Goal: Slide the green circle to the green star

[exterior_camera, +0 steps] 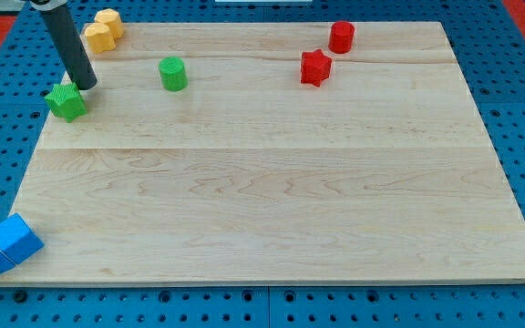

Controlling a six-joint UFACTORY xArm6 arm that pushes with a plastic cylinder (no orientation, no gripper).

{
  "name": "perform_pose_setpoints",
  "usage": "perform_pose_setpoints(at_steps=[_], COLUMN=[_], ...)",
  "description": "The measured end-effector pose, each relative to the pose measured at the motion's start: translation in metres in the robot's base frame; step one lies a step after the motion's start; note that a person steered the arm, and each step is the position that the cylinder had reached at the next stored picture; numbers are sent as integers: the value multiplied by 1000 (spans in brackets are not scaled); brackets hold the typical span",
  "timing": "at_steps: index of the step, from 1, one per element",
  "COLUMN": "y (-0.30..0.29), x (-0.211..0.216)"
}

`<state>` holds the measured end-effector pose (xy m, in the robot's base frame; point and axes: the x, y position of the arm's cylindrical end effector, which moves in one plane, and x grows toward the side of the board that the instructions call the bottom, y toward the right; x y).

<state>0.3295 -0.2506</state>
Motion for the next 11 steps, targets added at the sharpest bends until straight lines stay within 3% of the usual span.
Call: perform_pose_setpoints(at_steps=[2, 5, 7, 11], y=[4, 96, 146, 112], x=[-21, -77, -56, -38])
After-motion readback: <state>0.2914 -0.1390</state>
